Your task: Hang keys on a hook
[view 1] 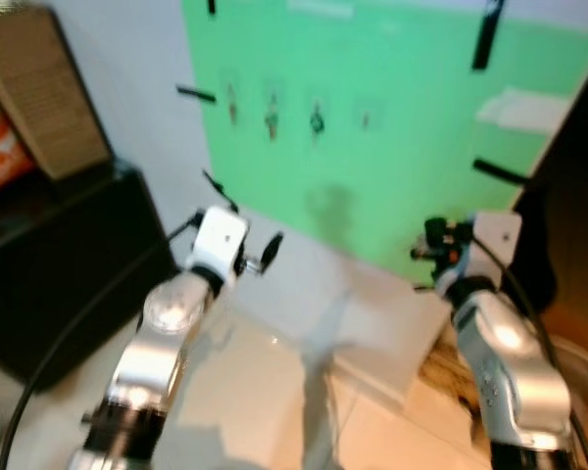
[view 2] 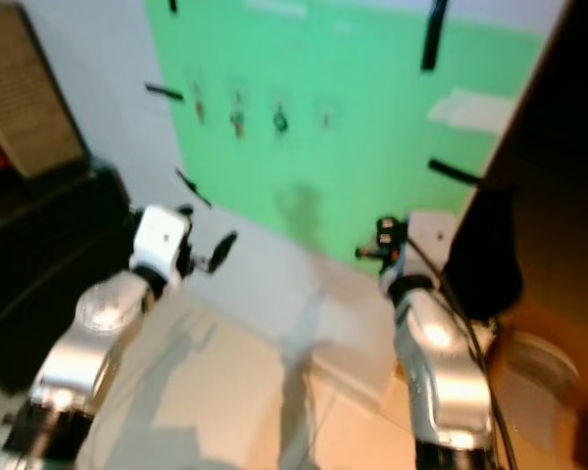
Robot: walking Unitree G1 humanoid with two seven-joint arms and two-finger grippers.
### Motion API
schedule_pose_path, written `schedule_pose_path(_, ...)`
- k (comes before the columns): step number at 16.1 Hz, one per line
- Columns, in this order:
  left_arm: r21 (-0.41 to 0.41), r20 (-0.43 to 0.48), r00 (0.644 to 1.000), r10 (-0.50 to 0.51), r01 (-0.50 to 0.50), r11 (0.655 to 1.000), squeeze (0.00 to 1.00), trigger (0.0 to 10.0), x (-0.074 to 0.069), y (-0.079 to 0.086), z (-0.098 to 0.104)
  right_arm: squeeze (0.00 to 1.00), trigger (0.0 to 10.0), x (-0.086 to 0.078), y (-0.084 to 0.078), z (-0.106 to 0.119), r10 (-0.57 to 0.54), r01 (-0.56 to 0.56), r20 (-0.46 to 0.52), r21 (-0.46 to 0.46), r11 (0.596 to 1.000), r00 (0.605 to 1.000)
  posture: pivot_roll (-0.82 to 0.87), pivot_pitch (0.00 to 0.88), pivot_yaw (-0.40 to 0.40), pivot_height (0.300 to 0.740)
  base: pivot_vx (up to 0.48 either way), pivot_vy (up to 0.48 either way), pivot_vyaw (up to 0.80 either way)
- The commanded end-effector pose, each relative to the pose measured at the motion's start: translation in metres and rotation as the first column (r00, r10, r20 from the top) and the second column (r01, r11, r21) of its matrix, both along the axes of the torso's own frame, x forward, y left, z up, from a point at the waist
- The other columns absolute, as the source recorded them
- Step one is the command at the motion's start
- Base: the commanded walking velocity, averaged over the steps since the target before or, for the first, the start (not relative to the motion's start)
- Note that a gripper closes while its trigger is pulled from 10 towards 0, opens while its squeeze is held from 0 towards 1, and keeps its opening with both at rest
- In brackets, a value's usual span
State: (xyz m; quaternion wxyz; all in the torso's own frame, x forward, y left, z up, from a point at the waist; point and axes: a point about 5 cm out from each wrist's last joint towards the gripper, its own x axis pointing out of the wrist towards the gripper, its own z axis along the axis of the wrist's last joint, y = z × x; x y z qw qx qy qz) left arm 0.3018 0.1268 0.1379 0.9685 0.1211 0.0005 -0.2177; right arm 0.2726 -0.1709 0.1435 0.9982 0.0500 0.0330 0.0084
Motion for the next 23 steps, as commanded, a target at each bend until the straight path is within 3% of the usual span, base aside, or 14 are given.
schedule_pose_path(1, 0.007, -0.023, 1.0, 0.017, -0.017, 1.0, 0.0, 10.0, -0.002, 0.007, -0.006, 0.0, 10.0, 0.004, 0.005, 0.006, 0.022, -0.022, 0.023, -0.003, 1.0, 0.999, -0.05, 0.0, 0.023, 0.74, 0.356, 0.0, 0.0)
schedule_pose_path(6, 0.005, -0.021, 1.0, 0.008, -0.008, 1.0, 0.0, 10.0, -0.001, 0.006, -0.005, 0.0, 10.0, 0.005, 0.007, 0.009, 0.034, -0.034, 0.038, -0.006, 0.999, 0.999, -0.05, 0.0, 0.023, 0.74, 0.352, 0.0, 0.49)
schedule_pose_path(14, 0.027, -0.029, 0.999, -0.032, 0.033, 0.999, 0.0, 10.0, -0.001, 0.002, -0.008, 0.0, 10.0, 0.007, 0.0, 0.013, 0.01, -0.011, 0.057, 0.014, 1.0, 0.998, -0.05, 0.0, 0.024, 0.74, 0.209, 0.0, 0.0)
schedule_pose_path(19, 0.032, -0.061, 0.979, -0.195, 0.197, 0.98, 0.0, 10.0, -0.008, -0.001, -0.009, 0.0, 10.0, 0.008, -0.002, 0.022, 0.006, -0.007, 0.091, 0.011, 1.0, 0.996, -0.06, 0.0, 0.027, 0.74, 0.0, 0.0, 0.0)
schedule_pose_path(21, 0.016, -0.079, 0.939, -0.336, 0.338, 0.941, 0.0, 10.0, -0.013, -0.002, -0.003, 0.0, 10.0, 0.01, 0.0, 0.034, 0.021, -0.025, 0.132, 0.025, 0.999, 0.991, -0.07, 0.0, 0.043, 0.74, 0.0, 0.0, 0.0)
schedule_pose_path(23, 0.013, -0.09, 0.907, -0.411, 0.413, 0.91, 0.0, 10.0, -0.016, -0.003, 0.0, 0.0, 10.0, 0.013, -0.002, 0.04, 0.013, -0.021, 0.147, 0.053, 0.998, 0.989, -0.07, 0.0, 0.044, 0.74, 0.0, 0.0, 0.0)
